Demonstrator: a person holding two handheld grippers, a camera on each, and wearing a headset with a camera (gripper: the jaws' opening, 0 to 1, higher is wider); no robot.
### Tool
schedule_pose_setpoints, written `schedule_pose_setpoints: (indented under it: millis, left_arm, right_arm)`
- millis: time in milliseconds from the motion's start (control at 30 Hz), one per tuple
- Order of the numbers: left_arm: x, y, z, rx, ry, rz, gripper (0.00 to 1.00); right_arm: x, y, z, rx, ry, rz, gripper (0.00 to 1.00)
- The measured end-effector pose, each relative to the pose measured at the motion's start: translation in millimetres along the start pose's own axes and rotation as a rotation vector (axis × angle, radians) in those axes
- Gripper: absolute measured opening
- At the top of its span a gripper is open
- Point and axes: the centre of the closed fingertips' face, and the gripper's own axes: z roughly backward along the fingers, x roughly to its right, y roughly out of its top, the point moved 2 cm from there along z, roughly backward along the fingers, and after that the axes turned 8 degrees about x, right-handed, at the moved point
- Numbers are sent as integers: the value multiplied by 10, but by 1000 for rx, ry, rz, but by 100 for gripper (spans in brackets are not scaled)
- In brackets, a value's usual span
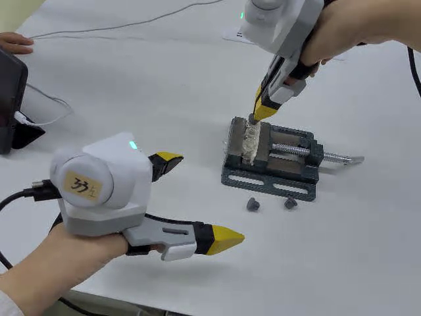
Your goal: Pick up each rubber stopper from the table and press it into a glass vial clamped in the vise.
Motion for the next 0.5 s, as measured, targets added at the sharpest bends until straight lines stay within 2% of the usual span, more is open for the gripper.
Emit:
schedule_pose_setpoints:
  millis: [133,267,367,500]
  left_arm:
    - [4,19,-7,3,0,-2,93]
    - [-8,28,-7,5,1,-1,93]
    - [-4,32,-11,2,2,-4,93]
    - [-13,36,-15,5,3,-2,92]
  right_arm:
    - [67,-1,-20,1,-2,-18,0]
    - [32,1,-34,-19,-18,23,0]
    - [46,-7,-34,-23,-17,14,0]
    - [56,-32,-23,1,-8,-19,0]
